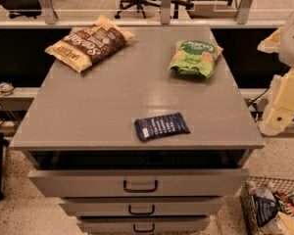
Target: Move brown chip bag near rxbar blueberry
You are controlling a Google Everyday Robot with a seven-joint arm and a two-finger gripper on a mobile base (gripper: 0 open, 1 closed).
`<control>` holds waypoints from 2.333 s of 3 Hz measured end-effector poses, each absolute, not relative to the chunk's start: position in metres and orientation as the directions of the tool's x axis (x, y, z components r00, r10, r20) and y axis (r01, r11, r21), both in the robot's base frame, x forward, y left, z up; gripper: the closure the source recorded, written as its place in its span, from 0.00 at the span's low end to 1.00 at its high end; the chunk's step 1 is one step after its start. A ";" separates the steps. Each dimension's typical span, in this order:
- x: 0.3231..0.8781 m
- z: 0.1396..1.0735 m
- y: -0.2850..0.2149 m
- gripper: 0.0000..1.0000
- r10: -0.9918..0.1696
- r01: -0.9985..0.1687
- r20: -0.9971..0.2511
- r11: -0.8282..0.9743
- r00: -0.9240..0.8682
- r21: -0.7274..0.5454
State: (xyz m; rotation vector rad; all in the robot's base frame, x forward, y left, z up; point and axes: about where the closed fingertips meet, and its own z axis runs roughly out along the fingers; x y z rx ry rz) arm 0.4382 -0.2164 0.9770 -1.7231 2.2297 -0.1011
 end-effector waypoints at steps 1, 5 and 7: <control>0.440 0.978 -0.215 0.00 -0.953 -0.929 -0.210 0.267 -0.216 -0.255; 0.558 0.978 -0.064 0.00 -0.933 -0.919 -0.350 0.068 0.079 -0.389; 0.651 0.949 0.024 0.00 -0.848 -0.898 -0.518 0.135 0.114 -0.418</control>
Offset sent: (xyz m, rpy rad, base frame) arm 0.0829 0.0976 -0.0118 0.0640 -0.1201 0.2113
